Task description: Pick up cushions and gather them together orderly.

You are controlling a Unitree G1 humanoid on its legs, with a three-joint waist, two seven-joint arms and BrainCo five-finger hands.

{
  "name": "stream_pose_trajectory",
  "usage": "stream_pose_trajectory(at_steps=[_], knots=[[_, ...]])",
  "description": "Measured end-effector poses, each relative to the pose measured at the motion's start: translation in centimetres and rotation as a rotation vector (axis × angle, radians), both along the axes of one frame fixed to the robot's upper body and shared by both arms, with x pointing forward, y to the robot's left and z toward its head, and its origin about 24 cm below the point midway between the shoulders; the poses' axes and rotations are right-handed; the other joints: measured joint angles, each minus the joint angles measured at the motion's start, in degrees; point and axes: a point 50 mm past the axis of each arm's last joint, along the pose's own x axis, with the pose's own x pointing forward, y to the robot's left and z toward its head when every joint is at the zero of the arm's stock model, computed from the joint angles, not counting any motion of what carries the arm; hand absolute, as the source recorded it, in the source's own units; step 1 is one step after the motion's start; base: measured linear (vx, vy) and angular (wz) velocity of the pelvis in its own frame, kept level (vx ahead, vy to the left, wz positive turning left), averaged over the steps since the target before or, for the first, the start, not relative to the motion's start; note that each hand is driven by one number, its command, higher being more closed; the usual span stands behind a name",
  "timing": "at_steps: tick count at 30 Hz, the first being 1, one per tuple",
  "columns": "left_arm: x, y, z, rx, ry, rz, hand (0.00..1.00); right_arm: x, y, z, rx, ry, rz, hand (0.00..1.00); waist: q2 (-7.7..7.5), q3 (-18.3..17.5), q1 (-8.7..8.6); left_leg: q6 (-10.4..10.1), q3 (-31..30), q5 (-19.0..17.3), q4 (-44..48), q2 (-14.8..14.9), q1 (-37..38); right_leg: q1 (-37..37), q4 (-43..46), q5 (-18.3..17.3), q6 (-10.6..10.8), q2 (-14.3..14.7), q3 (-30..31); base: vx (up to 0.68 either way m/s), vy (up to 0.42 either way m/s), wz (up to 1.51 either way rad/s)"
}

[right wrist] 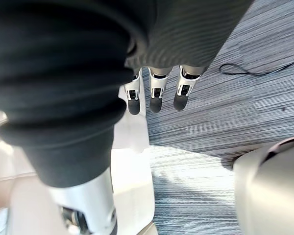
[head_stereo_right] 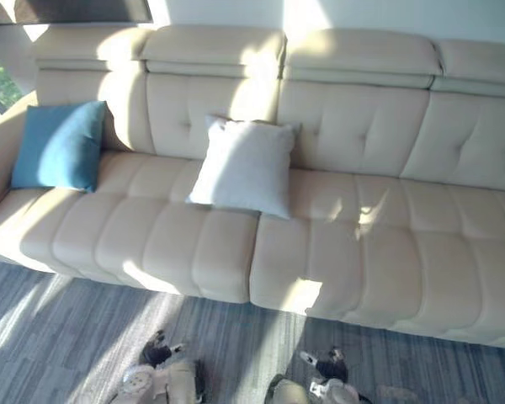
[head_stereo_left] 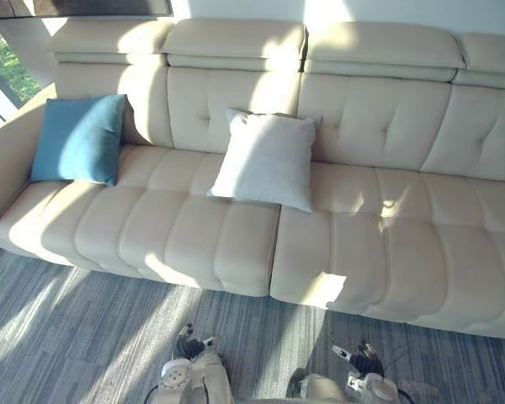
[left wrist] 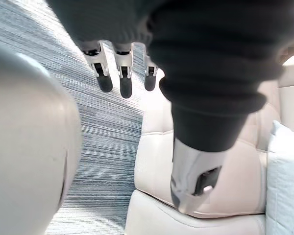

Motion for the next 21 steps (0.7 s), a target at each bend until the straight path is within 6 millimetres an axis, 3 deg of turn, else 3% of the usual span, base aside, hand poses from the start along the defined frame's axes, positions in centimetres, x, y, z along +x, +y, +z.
stream_pose_trajectory(at_steps=[3,4,7,12,21], knots=[[-1.1,-0.1,-0.5,-0.002,0.041,-0.003,0.00,-0.9,0.2,-0.4,0.029,0.032,-0.022,0.00,0.16,-1.5,-0.92,0.9,0.0,-0.1,-15.1,-2.2,7.0,1.9,-6.7,4.5,2.2,0.6,0.9,-0.06,0.145,-0.06],[-1.6,0.4,-0.6,0.012,0.055,-0.014,0.00,-1.2,0.9,-0.6,0.051,0.039,-0.028,0.00,-0.76,-2.6,-1.55,1.8,0.8,2.7,-19.8,-3.9,8.3,2.9,-10.6,7.3,2.8,0.1,1.3,-0.07,0.131,-0.05],[-1.9,0.4,-0.7,0.017,0.069,-0.029,0.00,-1.7,0.8,-0.8,0.053,0.054,-0.033,0.00,-1.35,-3.3,-2.14,3.2,0.8,4.4,-22.0,-5.7,9.1,5.0,-15.6,10.7,3.8,-0.8,1.4,-0.07,0.132,0.01],[-2.5,0.3,-1.0,0.020,0.093,-0.046,0.00,-1.7,0.8,-0.8,0.048,0.061,-0.022,0.00,-0.56,-4.0,-2.20,4.2,0.7,6.2,-25.0,-7.2,10.9,6.8,-18.6,12.9,4.4,-1.6,1.4,-0.06,0.050,0.02],[-3.5,0.7,-1.3,0.027,0.138,-0.066,0.00,-2.2,1.0,-1.1,0.050,0.090,0.004,0.00,-0.95,-5.5,-2.16,4.0,0.6,7.4,-28.1,-7.3,13.9,9.0,-21.2,13.7,4.2,-0.9,1.4,-0.01,-0.004,0.00]])
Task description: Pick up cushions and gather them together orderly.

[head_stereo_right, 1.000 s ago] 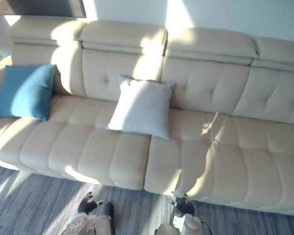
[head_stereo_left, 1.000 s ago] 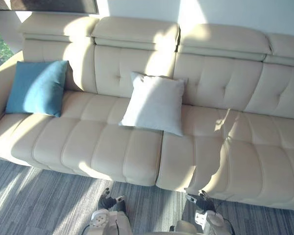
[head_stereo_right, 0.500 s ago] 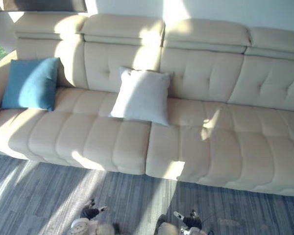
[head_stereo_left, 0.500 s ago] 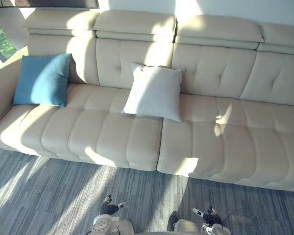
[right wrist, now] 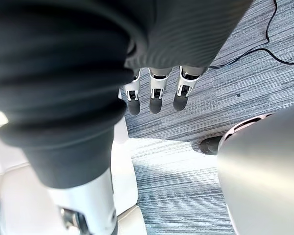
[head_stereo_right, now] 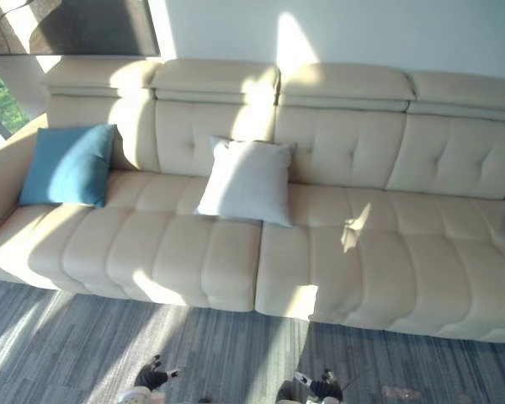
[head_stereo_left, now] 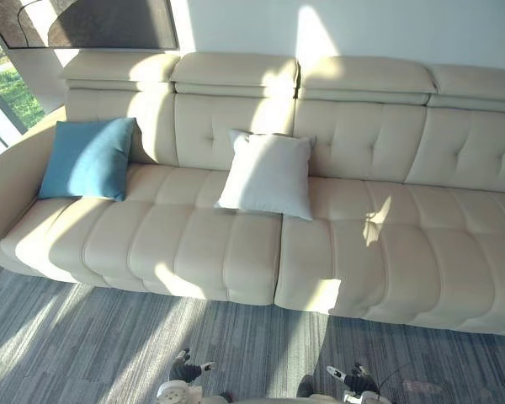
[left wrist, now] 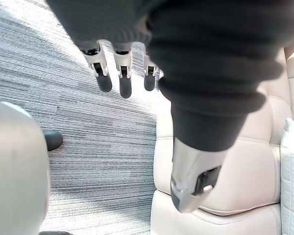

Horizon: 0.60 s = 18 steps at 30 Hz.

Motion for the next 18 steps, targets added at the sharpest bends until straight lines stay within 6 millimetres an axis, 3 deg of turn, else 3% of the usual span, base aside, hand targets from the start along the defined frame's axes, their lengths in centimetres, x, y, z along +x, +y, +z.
stream_pose_trajectory(at_steps=[8,12,13,14,15,16,17,18], knots=[[0.1,0.2,0.0,0.003,0.005,-0.008,0.00,0.3,0.0,0.0,0.000,-0.005,0.003,0.00,-0.40,-0.1,0.02,0.0,4.3,-0.7,-0.5,0.3,0.4,-1.7,-1.0,1.4,0.1,0.8,4.5,0.03,0.016,-0.29],[1.2,0.3,0.3,0.017,-0.018,-0.042,0.00,2.0,0.2,0.4,0.000,-0.045,0.024,0.00,-0.68,1.2,0.06,0.0,11.0,-4.1,4.6,2.6,-2.8,-6.5,-0.9,3.0,-0.1,2.0,8.7,-0.02,0.005,-0.82],[1.7,0.2,0.4,0.017,-0.031,-0.046,0.00,2.9,0.4,0.7,0.000,-0.065,0.034,0.00,0.01,2.1,-0.06,0.2,13.9,-5.1,6.6,4.4,-4.6,-8.2,0.9,1.4,-2.6,1.0,1.1,-0.06,-0.036,-0.96],[1.9,0.2,0.5,0.017,-0.035,-0.051,0.00,3.1,0.4,0.7,0.000,-0.068,0.035,0.00,0.31,2.3,-0.14,0.2,14.5,-5.1,7.1,5.0,-4.8,-9.0,2.5,0.5,-3.7,0.0,-3.1,0.01,-0.040,-0.93],[2.6,0.3,0.7,0.029,-0.048,-0.082,0.00,3.4,0.5,0.8,0.003,-0.071,0.039,0.00,0.05,3.2,-0.08,0.1,16.4,-5.2,7.9,6.6,-4.5,-10.1,7.6,-1.6,-5.7,-2.4,-14.3,0.09,-0.030,-0.83],[2.8,0.7,0.8,0.041,-0.052,-0.086,0.00,3.1,0.7,0.6,0.006,-0.059,0.052,0.00,-0.16,3.5,-0.04,-0.5,17.7,-5.6,9.6,7.5,-4.4,-10.1,10.3,-1.0,-6.1,-3.3,-18.3,0.12,-0.055,-0.86],[3.0,0.9,0.9,0.046,-0.056,-0.086,0.00,3.1,0.7,0.6,0.004,-0.056,0.060,0.00,-0.73,3.3,0.01,-0.9,17.9,-5.9,10.3,7.6,-4.3,-10.0,10.7,-1.1,-6.0,-3.0,-18.5,0.11,-0.104,-0.92],[2.7,1.0,0.9,0.049,-0.049,-0.082,0.00,3.1,0.4,0.7,-0.010,-0.053,0.082,0.00,-0.21,3.6,0.02,-1.1,18.6,-6.0,11.4,8.8,-3.2,-10.0,11.4,-1.2,-6.0,-1.8,-18.9,0.09,-0.145,-1.07]])
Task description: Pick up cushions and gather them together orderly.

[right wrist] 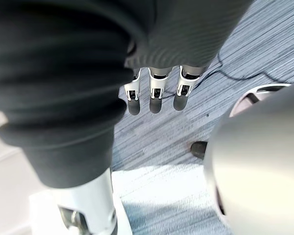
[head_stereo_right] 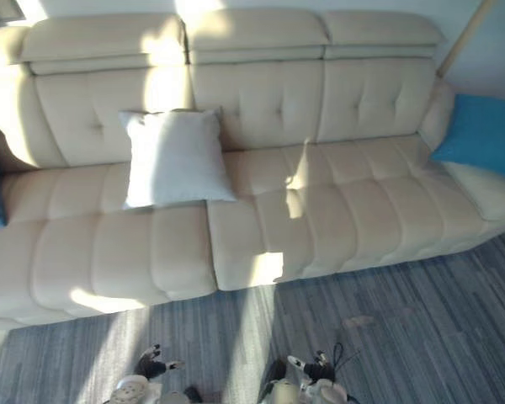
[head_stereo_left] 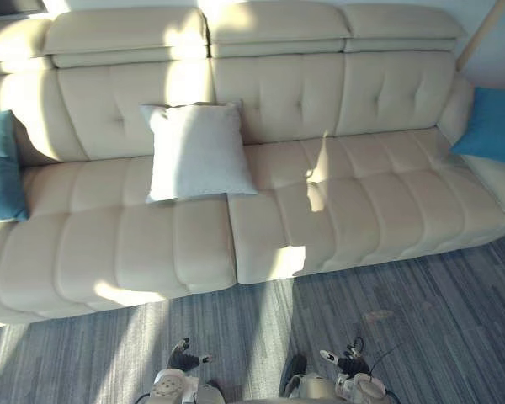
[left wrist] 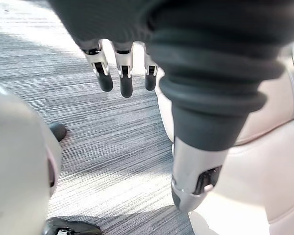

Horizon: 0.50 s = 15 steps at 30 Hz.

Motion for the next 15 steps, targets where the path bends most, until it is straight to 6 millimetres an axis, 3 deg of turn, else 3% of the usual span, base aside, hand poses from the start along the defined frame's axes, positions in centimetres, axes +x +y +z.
stream_pose_trajectory(at_steps=[4,5,6,7,9,10,11,12,13,14,15], knots=[[0.2,-0.7,0.0,-0.014,-0.007,0.001,0.00,0.8,-0.6,0.3,-0.036,-0.004,0.060,0.00,1.06,0.3,0.23,0.2,6.8,-0.4,1.0,4.3,3.3,-1.1,-2.6,2.3,-1.2,5.0,-3.4,0.03,-0.168,-1.20],[0.0,-0.7,-0.1,-0.019,-0.004,0.007,0.00,1.3,-0.4,0.4,-0.034,-0.012,0.071,0.00,2.11,0.2,1.11,-0.7,8.9,-1.0,1.0,5.8,3.7,-1.2,0.6,-4.6,-2.2,3.5,-9.4,0.03,-0.240,-1.07],[0.2,-0.9,-0.1,-0.020,-0.006,0.001,0.00,1.5,-0.5,0.5,-0.038,-0.016,0.076,0.00,1.52,0.3,0.93,-2.7,10.3,-2.3,1.4,6.1,4.3,-1.5,8.2,-9.3,-3.8,-0.5,-15.8,0.07,-0.292,-1.02],[0.7,-0.9,0.1,-0.012,-0.013,-0.019,0.00,1.4,-0.6,0.5,-0.040,-0.013,0.075,0.00,-0.19,0.7,0.42,-6.5,11.6,-5.1,5.4,7.7,4.7,-1.8,15.3,-14.8,-1.9,-3.3,-18.6,0.08,-0.302,-0.76],[0.2,-0.8,-0.1,-0.009,0.006,-0.021,0.00,1.7,-0.4,0.6,-0.039,-0.021,0.081,0.00,0.28,1.3,0.57,-6.3,11.6,-5.2,10.5,11.1,4.4,-1.3,14.8,-16.2,-2.5,-0.2,-16.6,0.09,-0.262,-0.72],[-0.1,-1.1,-0.3,-0.019,0.014,-0.019,0.00,1.6,-0.5,0.6,-0.041,-0.021,0.081,0.00,1.14,1.8,0.58,-3.3,10.5,-3.6,18.3,15.4,3.3,0.1,12.5,-16.3,-3.7,3.3,-14.4,0.13,-0.317,-1.09],[-0.1,-1.0,-0.2,-0.021,0.006,-0.006,0.00,1.5,-0.6,0.5,-0.042,-0.019,0.081,0.00,1.68,2.2,0.80,5.3,6.6,-1.2,27.4,18.2,-0.2,1.9,9.4,-15.8,-5.1,6.7,-11.1,0.11,-0.327,-1.22],[-0.1,-0.8,-0.1,-0.021,0.001,0.004,0.00,1.5,-0.7,0.5,-0.045,-0.017,0.082,0.00,1.74,2.2,1.13,7.8,3.8,-1.7,31.3,18.2,-1.8,2.4,8.1,-15.5,-5.6,7.9,-9.3,0.12,-0.331,-1.62],[0.3,-0.9,0.0,-0.030,-0.019,0.016,0.00,1.6,-0.9,0.5,-0.053,-0.013,0.096,0.00,1.80,2.2,2.34,4.4,-5.4,-4.6,37.0,13.7,-6.0,3.5,5.5,-14.5,-6.5,9.9,-4.7,0.07,-0.207,-1.44],[0.3,-1.0,0.1,-0.031,-0.022,0.015,0.00,1.6,-1.0,0.5,-0.056,-0.009,0.098,0.00,1.91,2.3,2.60,3.1,-8.5,-5.4,38.0,11.6,-7.3,4.2,4.6,-14.2,-6.7,10.4,-3.6,0.20,-0.226,-1.95],[0.8,-1.3,0.3,-0.039,-0.048,0.011,0.00,1.5,-1.3,0.5,-0.062,0.006,0.096,0.00,2.32,2.9,3.43,1.2,-15.0,-6.5,38.8,6.7,-9.8,6.9,1.7,-13.0,-6.7,12.5,0.1,0.23,-0.140,-1.75]])
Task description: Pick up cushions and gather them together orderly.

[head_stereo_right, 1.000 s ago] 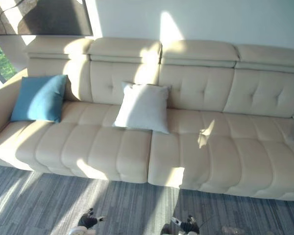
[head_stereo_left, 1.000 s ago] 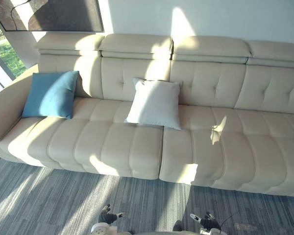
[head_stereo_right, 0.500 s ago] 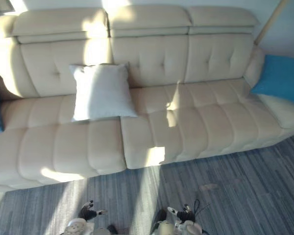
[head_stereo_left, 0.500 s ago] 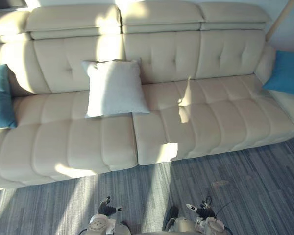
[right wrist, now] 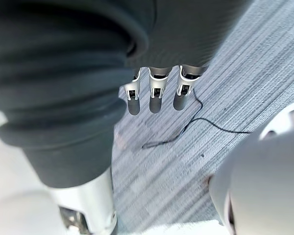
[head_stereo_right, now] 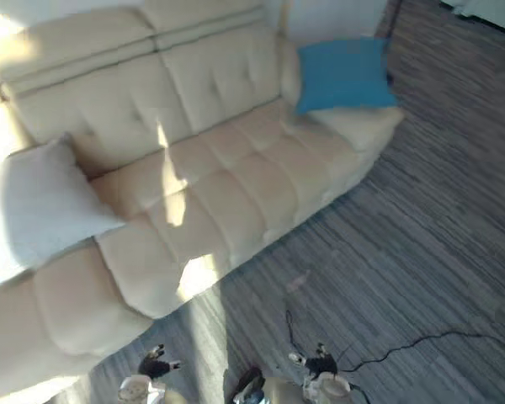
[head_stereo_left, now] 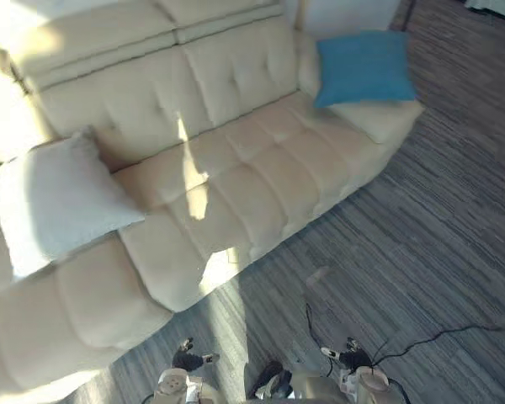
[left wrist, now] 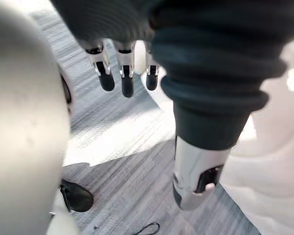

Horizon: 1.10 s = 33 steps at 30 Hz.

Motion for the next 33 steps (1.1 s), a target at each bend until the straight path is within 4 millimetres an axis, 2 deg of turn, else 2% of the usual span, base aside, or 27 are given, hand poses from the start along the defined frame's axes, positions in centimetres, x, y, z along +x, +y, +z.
stream_pose_trajectory(at_steps=[1,2,4,5,7,8,9,10,11,12,13,14,15,16,17,19,21,22,23,24,25,26,27,28,30,31,33], knots=[[0.0,-0.3,0.0,-0.009,-0.008,0.005,0.00,-0.5,-0.1,-0.2,-0.002,0.023,-0.006,0.00,0.11,0.3,0.22,-0.4,-3.4,-0.3,-1.1,-3.5,-2.5,3.1,-2.9,0.6,0.0,1.9,3.7,0.23,-0.140,-1.63],[0.0,-0.3,0.1,-0.010,-0.013,0.006,0.00,-0.5,-0.2,-0.2,-0.004,0.025,-0.008,0.00,0.28,0.4,0.26,-0.7,-3.9,-0.5,-1.6,-4.3,-3.4,4.0,-3.5,0.7,0.0,2.4,4.6,0.24,-0.079,-1.37],[0.9,-0.8,0.5,-0.020,-0.048,-0.001,0.00,-0.3,-0.5,0.0,-0.022,0.014,-0.018,0.00,0.81,1.2,0.15,-0.8,-6.3,-0.3,-12.2,-9.6,-8.6,7.3,-6.6,0.7,0.0,4.0,10.7,0.28,-0.027,-1.16],[1.0,-0.8,0.5,-0.022,-0.052,-0.002,0.00,-0.2,-0.6,0.0,-0.024,0.012,-0.018,0.00,0.85,1.3,0.16,-0.9,-7.0,-0.2,-14.7,-10.6,-9.0,7.6,-7.1,0.7,0.0,4.1,11.4,0.29,0.030,-1.05],[1.6,-1.2,0.8,-0.028,-0.074,-0.005,0.00,0.4,-0.4,0.2,-0.030,-0.001,-0.022,0.00,0.79,2.2,0.43,-1.3,-11.7,6.1,-29.0,-15.8,-10.7,9.8,-9.8,0.3,1.2,4.1,16.1,0.35,0.067,-1.14],[1.9,-1.3,0.9,-0.026,-0.083,-0.006,0.00,0.6,-0.1,0.2,-0.026,-0.009,-0.021,0.00,0.20,2.2,1.73,0.3,-13.5,13.6,-33.0,-18.0,-10.2,11.3,-11.1,0.9,1.6,3.8,20.9,0.44,0.097,-1.22],[2.0,-1.2,1.0,-0.025,-0.087,-0.007,0.00,0.8,0.1,0.3,-0.022,-0.015,-0.020,0.00,0.25,2.2,1.97,0.5,-13.8,14.1,-32.8,-18.3,-10.1,11.4,-11.1,0.9,1.6,3.5,22.0,0.48,0.102,-1.10],[2.4,-1.1,1.1,-0.020,-0.095,-0.010,0.00,1.0,0.4,0.3,-0.015,-0.019,-0.019,0.00,-0.44,2.6,1.89,0.9,-13.2,14.2,-32.4,-18.0,-9.5,11.2,-10.9,0.8,2.0,2.7,23.1,0.51,0.073,-1.05],[2.7,-0.6,1.4,-0.026,-0.110,0.024,0.00,1.4,1.0,0.3,-0.001,-0.027,-0.014,0.00,-1.48,3.9,2.80,2.2,-10.0,13.5,-26.9,-15.9,-9.4,12.0,-9.4,2.1,5.1,2.1,26.2,0.50,0.062,-1.15],[2.7,-0.6,1.4,-0.031,-0.114,0.038,0.00,1.7,1.2,0.4,0.007,-0.034,-0.017,0.00,-1.06,4.1,3.68,3.2,-8.1,12.1,-22.5,-15.7,-10.3,13.0,-7.8,2.8,6.3,2.6,26.8,0.58,0.075,-1.27],[2.6,-0.9,1.2,-0.030,-0.102,0.018,0.00,0.5,0.9,0.0,0.011,-0.008,-0.052,0.00,-0.95,3.5,2.68,4.2,-8.2,11.1,-24.4,-16.4,-7.8,11.7,1.6,0.5,9.8,2.1,25.3,0.45,0.096,-0.82],[2.2,-1.2,0.9,-0.033,-0.080,0.000,0.00,0.1,0.7,0.0,0.006,-0.013,-0.058,0.00,0.14,3.5,2.48,4.5,-7.9,9.0,-27.2,-15.5,-3.7,7.1,17.6,-0.8,12.4,0.6,22.6,0.35,0.080,-0.52],[2.1,-1.3,0.9,-0.033,-0.077,-0.005,0.00,0.0,0.7,0.0,0.007,-0.012,-0.058,0.00,-0.19,3.4,2.44,4.1,-7.9,8.7,-27.5,-15.9,-3.1,6.1,20.5,-0.6,12.7,0.0,22.0,0.50,0.028,-0.31],[1.9,-1.2,0.7,-0.020,-0.056,-0.032,0.00,0.0,0.4,0.1,0.004,-0.020,-0.056,0.00,-1.61,3.4,1.25,4.8,-7.2,5.2,-28.9,-17.2,0.9,-1.4,36.7,-3.0,12.5,-5.7,18.6,0.42,-0.018,-0.21],[2.0,-1.2,0.7,-0.017,-0.052,-0.030,0.00,-0.1,0.3,0.0,0.000,-0.016,-0.059,0.00,-1.69,3.6,1.11,4.6,-6.4,4.0,-29.2,-17.0,2.9,-4.1,39.8,-4.6,10.2,-8.5,16.6,0.50,-0.015,-0.30],[1.5,-0.9,0.5,-0.008,-0.031,-0.029,0.00,-0.4,0.5,-0.1,0.009,-0.009,-0.062,0.00,-1.20,4.0,1.06,3.8,-5.7,3.0,-31.2,-15.8,6.8,-7.2,38.5,-6.6,9.0,-11.9,12.8,0.39,-0.062,-0.36],[1.3,-0.8,0.4,-0.006,-0.023,-0.026,0.00,0.5,0.4,0.4,0.005,-0.046,-0.057,0.00,-0.47,4.2,-0.07,3.2,-5.3,2.6,-34.5,-13.1,10.6,-10.4,31.6,-7.0,9.6,-12.6,10.5,0.43,-0.150,-0.21],[1.2,-0.8,0.3,-0.005,-0.020,-0.026,0.00,1.2,0.4,0.6,0.000,-0.068,-0.049,0.00,0.22,4.5,-0.30,2.1,-5.1,2.2,-37.2,-11.0,12.9,-13.2,24.3,-5.5,10.8,-12.5,10.4,0.34,-0.161,-0.12],[1.2,-0.7,0.4,-0.001,-0.020,-0.032,0.00,1.4,0.5,0.7,0.001,-0.074,-0.045,0.00,-0.10,4.5,-0.30,0.2,-4.8,2.0,-39.2,-9.5,14.9,-15.6,16.9,-1.7,11.4,-12.4,11.2,0.43,-0.220,-0.10],[1.2,-0.7,0.3,0.001,-0.019,-0.036,0.00,1.5,0.5,0.7,0.001,-0.075,-0.044,0.00,-0.16,4.5,-0.30,-0.1,-4.8,1.9,-39.8,-9.0,15.6,-16.2,14.8,0.7,11.3,-12.4,11.5,0.50,-0.283,-0.05],[1.0,-0.4,0.3,0.013,-0.009,-0.050,0.00,1.2,0.5,0.6,0.000,-0.067,-0.048,0.00,-1.10,4.0,-0.46,-1.1,-5.2,1.7,-41.0,-8.5,17.4,-16.3,11.3,10.4,11.0,-11.5,12.3,0.41,-0.230,0.00],[0.8,-0.6,0.1,0.008,-0.001,-0.052,0.00,1.1,0.6,0.6,0.001,-0.064,-0.048,0.00,-0.85,4.0,-0.42,-1.0,-5.4,1.7,-41.0,-8.0,17.6,-16.3,12.6,9.0,9.7,-11.0,12.3,0.61,-0.373,-0.03],[1.0,-1.1,0.2,-0.006,-0.007,-0.054,0.00,1.2,0.2,0.6,-0.006,-0.067,-0.055,0.00,-0.16,3.8,-0.53,-1.7,-8.7,2.4,-36.3,-7.1,16.6,-16.9,17.2,3.8,8.9,-10.3,12.9,0.39,-0.277,-0.03],[1.0,-1.3,0.2,-0.012,-0.008,-0.052,0.00,1.2,0.1,0.7,-0.009,-0.067,-0.057,0.00,0.31,3.5,-0.85,-1.7,-10.0,2.4,-32.6,-6.6,15.1,-16.6,17.7,2.8,7.9,-10.0,12.3,0.49,-0.345,0.02],[1.3,-2.2,0.2,-0.040,-0.019,-0.044,0.00,0.9,-0.9,0.7,-0.030,-0.060,-0.068,0.00,2.81,4.1,-1.51,-2.6,-13.6,5.4,-11.9,-3.9,6.2,-10.4,14.0,1.1,6.4,-7.9,9.4,0.55,-0.289,0.31],[1.6,-2.1,0.4,-0.049,-0.039,-0.024,0.00,0.0,-1.0,0.3,-0.030,-0.025,-0.075,0.00,3.01,4.3,-1.01,-2.2,-12.1,4.8,-0.5,-2.4,1.5,-4.0,9.2,1.2,6.2,-6.4,8.3,0.58,-0.253,0.40],[2.0,-1.7,0.7,-0.050,-0.070,-0.006,0.00,-1.0,-1.2,0.0,-0.029,0.004,-0.088,0.00,1.83,4.8,-0.26,-1.0,-7.9,4.1,3.9,-2.8,-2.5,3.4,3.3,1.3,6.1,-6.1,7.1,0.45,-0.156,0.38]])
